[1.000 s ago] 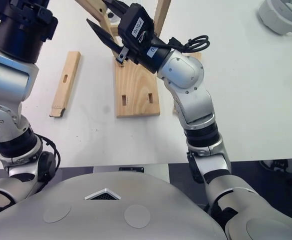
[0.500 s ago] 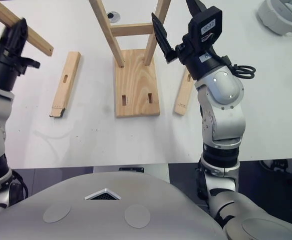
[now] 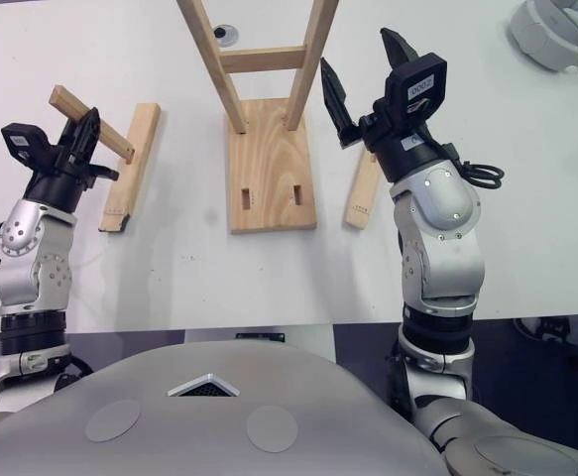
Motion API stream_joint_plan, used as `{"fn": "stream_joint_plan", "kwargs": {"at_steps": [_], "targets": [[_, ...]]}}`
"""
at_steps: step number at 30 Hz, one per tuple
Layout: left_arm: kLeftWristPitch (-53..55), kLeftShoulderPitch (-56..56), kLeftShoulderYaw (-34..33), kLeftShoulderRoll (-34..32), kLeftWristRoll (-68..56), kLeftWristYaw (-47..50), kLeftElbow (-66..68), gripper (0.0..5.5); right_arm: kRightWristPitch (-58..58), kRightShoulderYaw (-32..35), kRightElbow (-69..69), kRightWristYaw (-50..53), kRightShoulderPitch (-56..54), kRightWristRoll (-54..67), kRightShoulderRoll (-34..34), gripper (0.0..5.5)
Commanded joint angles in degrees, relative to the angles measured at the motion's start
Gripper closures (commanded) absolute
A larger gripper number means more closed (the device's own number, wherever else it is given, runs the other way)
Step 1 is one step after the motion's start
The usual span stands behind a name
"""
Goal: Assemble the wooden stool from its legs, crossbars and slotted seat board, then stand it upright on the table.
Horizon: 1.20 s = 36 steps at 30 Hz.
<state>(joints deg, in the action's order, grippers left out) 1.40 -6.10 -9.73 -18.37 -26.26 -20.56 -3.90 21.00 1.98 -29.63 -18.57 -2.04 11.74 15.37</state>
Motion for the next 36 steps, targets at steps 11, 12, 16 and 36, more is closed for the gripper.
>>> {"fn": "stream_joint_plan", "kwargs": {"at_steps": [11, 12, 16, 36], "targets": [[-1.66, 0.67, -2.02, 4.01, 2.72, 1.91, -0.19, 5.10, -0.89, -1.72, 2.12, -1.08, -1.56, 0.28, -0.06, 1.64], [-1.88, 0.94, -2.02, 4.05, 3.09, 1.87, 0.19, 5.10, -0.93, -1.78, 2.06, -1.00, -1.46, 0.25, -0.10, 1.64], [-2.86, 1.09, -2.30, 4.15, 4.26, 1.53, 1.55, 5.10, -0.99, -1.95, 1.88, -0.58, -1.05, 0.30, -0.36, 1.64], [-3.83, -0.27, -1.99, 5.74, 5.60, 0.84, 3.23, 5.10, -0.67, -1.02, 1.92, -0.02, -0.53, 0.97, -0.51, 1.64]]}}
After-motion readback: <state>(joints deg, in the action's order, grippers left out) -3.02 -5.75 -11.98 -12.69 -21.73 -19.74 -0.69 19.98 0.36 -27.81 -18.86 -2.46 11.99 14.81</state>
